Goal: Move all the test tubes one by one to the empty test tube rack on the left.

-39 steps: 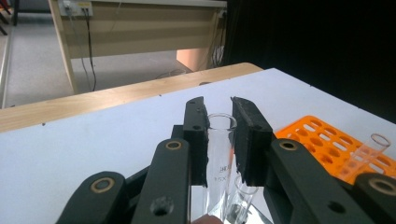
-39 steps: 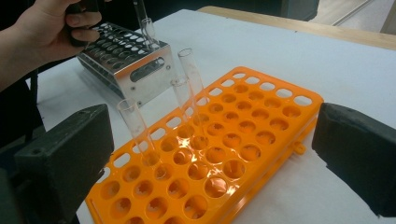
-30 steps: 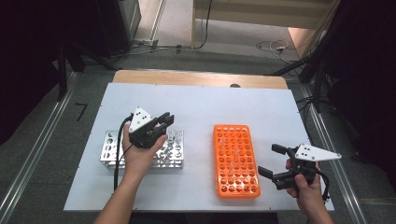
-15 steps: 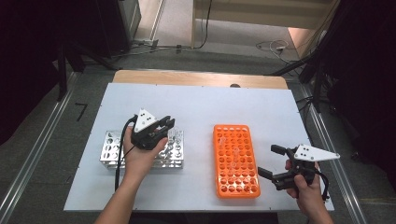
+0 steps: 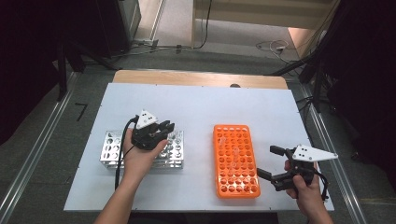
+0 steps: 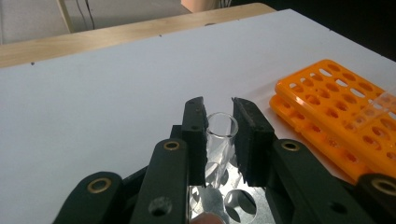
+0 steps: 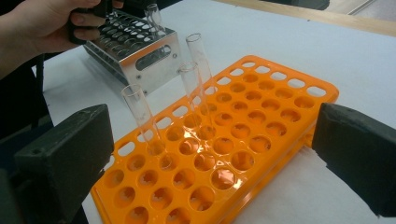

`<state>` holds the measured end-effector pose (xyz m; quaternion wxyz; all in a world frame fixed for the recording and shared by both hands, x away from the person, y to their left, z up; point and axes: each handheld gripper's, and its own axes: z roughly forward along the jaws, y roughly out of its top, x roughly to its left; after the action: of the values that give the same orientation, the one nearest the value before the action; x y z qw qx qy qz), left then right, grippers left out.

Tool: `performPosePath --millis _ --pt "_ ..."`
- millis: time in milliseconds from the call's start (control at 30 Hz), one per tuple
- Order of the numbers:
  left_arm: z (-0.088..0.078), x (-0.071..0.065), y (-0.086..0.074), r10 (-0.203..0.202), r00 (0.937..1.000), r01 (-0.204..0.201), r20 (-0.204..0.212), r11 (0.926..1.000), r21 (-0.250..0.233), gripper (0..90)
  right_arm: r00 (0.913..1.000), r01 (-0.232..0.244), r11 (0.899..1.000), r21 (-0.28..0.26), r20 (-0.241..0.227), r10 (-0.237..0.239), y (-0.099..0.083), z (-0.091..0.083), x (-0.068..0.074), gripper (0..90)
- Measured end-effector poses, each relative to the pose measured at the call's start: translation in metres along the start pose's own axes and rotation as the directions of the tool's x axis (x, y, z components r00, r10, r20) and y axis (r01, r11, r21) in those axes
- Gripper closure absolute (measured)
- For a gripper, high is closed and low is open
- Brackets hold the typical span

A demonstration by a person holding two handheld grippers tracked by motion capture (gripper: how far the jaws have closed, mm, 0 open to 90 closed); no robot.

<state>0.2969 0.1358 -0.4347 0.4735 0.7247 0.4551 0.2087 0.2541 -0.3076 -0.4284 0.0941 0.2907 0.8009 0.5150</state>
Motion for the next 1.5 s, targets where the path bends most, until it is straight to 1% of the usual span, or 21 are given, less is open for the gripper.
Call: performPosePath --millis 67,200,267,433,500,533,567,633,667,733,800,867,933,1000,1100,1200,1267,1333,1400,1500 --pt "0.0 0.0 0.0 -0.004 1.0 0.004 -0.001 1.0 0.003 73.5 1.0 0.003 1.0 0.001 -0.001 -0.003 0.0 0.0 0.0 0.0" --pt "0.001 0.001 0.001 -0.011 0.9998 0.011 0.016 0.9997 0.022 72.8 1.0 0.002 1.0 0.001 -0.005 -0.002 0.0 0.001 0.0 0.0" --pt "0.001 0.002 0.001 -0.015 0.9997 0.014 0.018 0.9995 0.028 71.6 1.0 0.002 1.0 0.002 -0.006 -0.002 0.0 0.001 0.0 0.0" --pt "-0.001 0.005 0.002 -0.041 0.9992 0.041 0.0 0.9987 0.03 66.3 1.0 0.001 1.0 0.001 -0.006 -0.001 0.0 0.002 0.0 0.0" --pt "-0.003 0.006 0.002 -0.047 0.9988 0.047 -0.011 0.9986 0.025 62.8 1.0 0.001 1.0 -0.004 -0.003 -0.001 0.0 0.001 0.001 0.0" --pt "-0.004 0.006 0.002 -0.056 0.9983 0.056 -0.014 0.9982 0.021 59.6 1.0 0.001 1.0 -0.006 -0.001 -0.001 0.0 0.001 0.0 0.0" --pt "-0.006 0.007 0.002 -0.065 0.9979 0.065 -0.005 0.9978 0.015 56.8 1.0 0.001 1.0 -0.008 0.0 -0.001 0.0 0.001 0.0 0.0" --pt "-0.009 0.008 0.003 -0.079 0.9968 0.079 -0.009 0.9968 0.011 51.2 1.0 -0.002 1.0 -0.012 0.0 0.002 0.0 0.0 0.0 0.0" --pt "-0.01 0.009 0.003 -0.081 0.9967 0.081 -0.008 0.9967 0.008 47.0 1.0 -0.002 1.0 -0.013 0.0 0.002 0.0 0.0 0.0 0.0" --pt "-0.015 0.01 0.002 -0.084 0.9964 0.084 0.014 0.9965 -0.007 44.9 1.0 -0.002 1.0 -0.013 0.0 0.002 0.0 0.001 0.0 0.0" --pt "-0.019 0.01 0.0 -0.075 0.9971 0.076 0.011 0.997 -0.015 39.3 1.0 -0.001 1.0 -0.012 0.0 0.001 0.0 0.001 0.0 0.0" --pt "-0.024 0.009 -0.002 -0.072 0.9972 0.072 0.022 0.9971 -0.026 31.1 1.0 -0.002 1.0 -0.011 -0.002 0.002 0.0 0.001 0.001 0.0" --pt "-0.03 0.008 -0.003 -0.063 0.9974 0.064 0.034 0.9971 -0.04 25.5 1.0 0.001 1.0 -0.01 -0.001 -0.001 0.0 0.002 0.001 0.0" --pt "-0.036 0.006 -0.004 -0.061 0.997 0.063 0.048 0.9966 -0.054 22.0 1.0 0.005 1.0 -0.008 -0.005 -0.005 0.0 0.003 0.002 0.0" --pt "-0.041 0.001 -0.006 -0.047 0.9965 0.052 0.069 0.9966 -0.064 14.3 0.9999 0.007 1.0 -0.002 -0.015 -0.007 0.0 0.005 0.003 0.0" --pt "-0.044 -0.006 -0.008 -0.03 0.994 0.038 0.105 0.9968 -0.07 9.4 0.9996 0.013 1.0 0.006 -0.026 -0.013 0.0 0.008 0.006 0.0" --pt "-0.045 -0.011 -0.008 -0.024 0.9901 0.034 0.138 0.9965 -0.076 7.4 0.9994 0.017 1.0 0.01 -0.03 -0.016 0.0 0.011 0.007 0.0" --pt "-0.045 -0.016 -0.008 -0.011 0.9863 0.025 0.165 0.9965 -0.08 4.3 0.9995 0.018 1.0 0.012 -0.025 -0.017 0.0 0.013 0.008 3.0" --pt "-0.044 -0.021 -0.008 0.004 0.9825 0.012 0.186 0.9966 -0.081 1.7 0.9992 0.017 1.0 0.015 -0.036 -0.016 -0.001 0.016 0.01 3.3" --pt "-0.042 -0.029 -0.008 0.022 0.9738 -0.002 0.226 0.9961 -0.088 0.0 0.998 0.022 0.999 0.024 -0.059 -0.021 -0.001 0.02 0.013 4.7"
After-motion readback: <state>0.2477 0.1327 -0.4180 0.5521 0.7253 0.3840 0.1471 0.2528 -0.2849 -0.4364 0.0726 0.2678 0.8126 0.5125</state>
